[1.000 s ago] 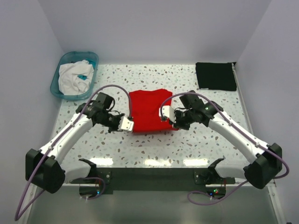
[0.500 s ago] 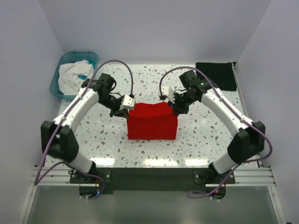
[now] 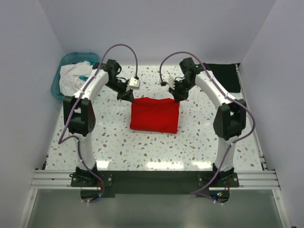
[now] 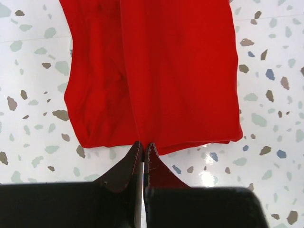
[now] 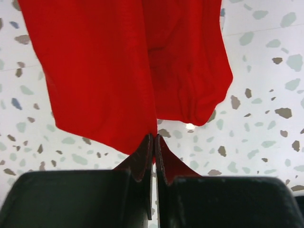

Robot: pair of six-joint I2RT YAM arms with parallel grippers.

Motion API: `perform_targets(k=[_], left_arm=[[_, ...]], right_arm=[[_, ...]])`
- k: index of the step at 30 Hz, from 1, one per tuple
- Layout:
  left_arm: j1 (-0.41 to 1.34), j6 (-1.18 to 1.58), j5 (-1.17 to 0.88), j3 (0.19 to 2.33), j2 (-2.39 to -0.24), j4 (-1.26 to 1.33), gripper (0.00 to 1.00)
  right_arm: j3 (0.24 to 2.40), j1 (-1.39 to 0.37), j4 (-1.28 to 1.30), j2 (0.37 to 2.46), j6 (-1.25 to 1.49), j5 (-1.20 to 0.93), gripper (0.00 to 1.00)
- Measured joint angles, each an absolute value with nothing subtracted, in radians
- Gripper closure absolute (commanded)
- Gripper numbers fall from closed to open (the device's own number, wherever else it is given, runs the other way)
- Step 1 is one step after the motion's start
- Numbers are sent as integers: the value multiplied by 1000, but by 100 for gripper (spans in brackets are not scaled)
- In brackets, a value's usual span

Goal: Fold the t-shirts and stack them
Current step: Fold the tshirt

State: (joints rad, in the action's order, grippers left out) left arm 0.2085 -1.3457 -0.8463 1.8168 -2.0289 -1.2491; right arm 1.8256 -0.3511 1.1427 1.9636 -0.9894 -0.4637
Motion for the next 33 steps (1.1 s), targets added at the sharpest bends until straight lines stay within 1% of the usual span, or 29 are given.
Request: perform_targets(k=[4,9,14,19,22,24,26,31,32,33], left_arm=[[197,-1345,-849,1885,-2101,-1242,100],[192,-1336,-849,1925,-2162,-1206,100],[211,-1301,-818,1918,-2229,-1142,100],[250,-1224,-772,1840,-2278,-1044,100],[268,-1190,-775,1769,-2271,-1000,100],[271,-1185,-786,1690,-2226,-958,100],[271,-1179,-798,1581,-2164,-915,100],[274,-1168,-809,1287,-1974,-899,100],[276,-1168,-808,1233,-1935,-902,95],[276,-1168,-808,1195,-1903,-911,89]], right_arm=[[1933,-327,1156,2072,-997,-464,100],[1960,-318,1136,2155,-998,-458,100],[1979,-319,1088,2248,-989,-429,100],[1950,-322,1016,2319,-979,-387,100],[1900,-329,970,2299,-971,-381,100],[1838,-337,923,2263,-968,-377,100],[1747,-353,870,2212,-962,-377,100],[1474,-435,794,2041,-926,-398,100],[1413,-454,785,2001,-916,-408,100],[1356,-474,786,1960,-903,-419,100]])
